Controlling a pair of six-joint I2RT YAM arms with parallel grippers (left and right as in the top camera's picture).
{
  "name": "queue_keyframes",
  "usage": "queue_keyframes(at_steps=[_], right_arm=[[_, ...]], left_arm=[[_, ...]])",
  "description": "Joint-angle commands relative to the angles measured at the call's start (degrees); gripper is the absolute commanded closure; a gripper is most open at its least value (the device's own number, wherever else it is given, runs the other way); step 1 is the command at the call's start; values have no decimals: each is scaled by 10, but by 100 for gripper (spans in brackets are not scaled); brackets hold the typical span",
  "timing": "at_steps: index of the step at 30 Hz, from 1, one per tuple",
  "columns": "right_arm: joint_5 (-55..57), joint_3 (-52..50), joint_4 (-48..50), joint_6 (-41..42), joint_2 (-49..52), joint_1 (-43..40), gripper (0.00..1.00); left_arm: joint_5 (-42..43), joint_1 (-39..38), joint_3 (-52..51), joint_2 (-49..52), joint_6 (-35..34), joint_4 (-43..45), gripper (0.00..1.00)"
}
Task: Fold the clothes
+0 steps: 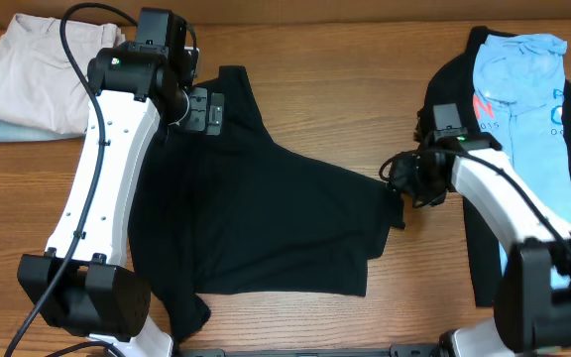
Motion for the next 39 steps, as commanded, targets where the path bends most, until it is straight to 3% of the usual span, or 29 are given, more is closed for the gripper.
queue_keyframes(at_steps=[1,4,7,11,12,17,21,25,30,34,39], right_arm=[[-16,-2,12,-15,49,-1,44],[-26,-2,27,-15,70,-1,49],[-33,-1,44,-15,71,-1,66],[-44,18,52,-27,67,-1,96],[-57,29,51,-41,63,-1,96],[-77,83,10,-92,27,24,96],[-65,92,-33,-86,3,76,96],[-67,92,-90,-61,-1,169,96],[-65,89,-114,-37,-1,356,95],[-46,89,-107,8,-1,441,63],[-45,89,-112,30,-27,406,47]], left_arm=[[3,0,-2,6,9,-2,0],[3,0,-2,6,9,-2,0],[3,0,-2,6,9,-1,0],[3,0,-2,6,9,0,0],[3,0,-2,6,9,2,0],[3,0,-2,6,9,12,0],[3,0,-2,6,9,18,0],[3,1,-2,6,9,22,0],[3,12,-2,6,9,27,0],[3,18,-2,6,9,26,0],[3,19,-2,6,9,26,0]])
